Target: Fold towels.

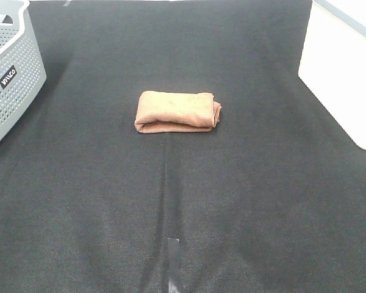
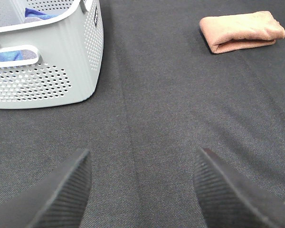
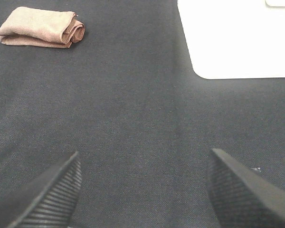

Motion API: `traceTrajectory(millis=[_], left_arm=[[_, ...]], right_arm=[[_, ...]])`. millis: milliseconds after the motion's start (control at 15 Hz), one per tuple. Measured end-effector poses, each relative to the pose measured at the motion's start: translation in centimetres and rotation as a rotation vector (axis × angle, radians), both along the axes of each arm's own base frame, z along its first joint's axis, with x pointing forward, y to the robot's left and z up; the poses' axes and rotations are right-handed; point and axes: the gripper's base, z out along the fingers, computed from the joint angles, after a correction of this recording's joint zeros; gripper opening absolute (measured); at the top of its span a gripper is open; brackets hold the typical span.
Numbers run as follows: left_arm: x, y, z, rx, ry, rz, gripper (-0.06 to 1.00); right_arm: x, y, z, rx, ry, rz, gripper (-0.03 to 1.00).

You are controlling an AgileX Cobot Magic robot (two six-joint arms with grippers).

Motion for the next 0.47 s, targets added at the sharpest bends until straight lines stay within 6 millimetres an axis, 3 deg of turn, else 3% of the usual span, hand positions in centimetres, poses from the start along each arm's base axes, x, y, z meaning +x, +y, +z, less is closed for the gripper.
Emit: traceTrajectory(millis=[467], left_arm=[[-0.02, 0.00, 0.00, 0.000, -0.001, 0.000, 0.60]], right_arm=[[0.02, 0.05, 0.00, 0.002, 0.000, -0.023, 0.70]])
